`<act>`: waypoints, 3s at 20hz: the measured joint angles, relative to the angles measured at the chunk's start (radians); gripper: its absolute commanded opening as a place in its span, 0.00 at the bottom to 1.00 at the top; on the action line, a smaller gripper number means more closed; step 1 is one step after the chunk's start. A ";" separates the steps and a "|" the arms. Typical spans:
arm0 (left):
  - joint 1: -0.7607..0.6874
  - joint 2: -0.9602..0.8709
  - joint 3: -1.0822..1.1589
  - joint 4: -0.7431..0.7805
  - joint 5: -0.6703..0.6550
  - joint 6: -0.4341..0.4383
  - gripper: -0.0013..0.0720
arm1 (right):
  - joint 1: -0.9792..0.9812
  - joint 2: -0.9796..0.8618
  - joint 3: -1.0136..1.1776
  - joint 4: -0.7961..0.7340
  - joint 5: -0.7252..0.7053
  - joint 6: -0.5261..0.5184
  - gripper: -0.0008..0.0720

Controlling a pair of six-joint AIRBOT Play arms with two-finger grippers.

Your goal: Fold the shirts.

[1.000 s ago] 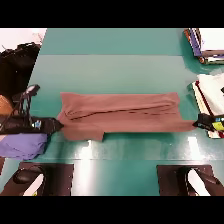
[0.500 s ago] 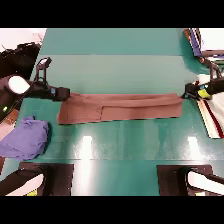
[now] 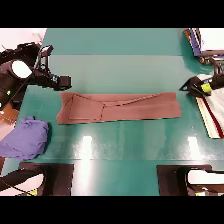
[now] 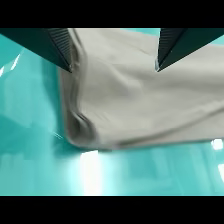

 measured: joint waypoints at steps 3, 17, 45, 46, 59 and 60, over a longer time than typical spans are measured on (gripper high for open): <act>-0.010 -0.003 0.014 -0.023 -0.025 0.000 0.09 | -0.075 -0.033 -0.092 0.045 0.011 -0.067 0.84; -0.260 -0.169 0.046 -0.160 0.118 -0.026 0.05 | -0.023 -0.190 -0.076 0.297 0.076 -0.279 0.04; -0.247 -0.335 0.377 -0.090 0.092 -0.034 0.05 | 0.652 0.058 0.378 0.398 -0.073 -0.100 0.04; -0.199 -0.280 0.378 -0.057 0.082 -0.034 0.05 | 0.692 0.039 0.379 0.423 -0.094 -0.120 0.04; 0.161 0.101 0.380 0.131 -0.085 -0.028 0.05 | 1.031 -0.355 0.639 0.471 -0.103 -0.266 0.51; 0.164 0.105 0.380 0.133 -0.091 -0.025 0.05 | 0.998 -0.337 0.606 0.447 -0.085 -0.254 0.50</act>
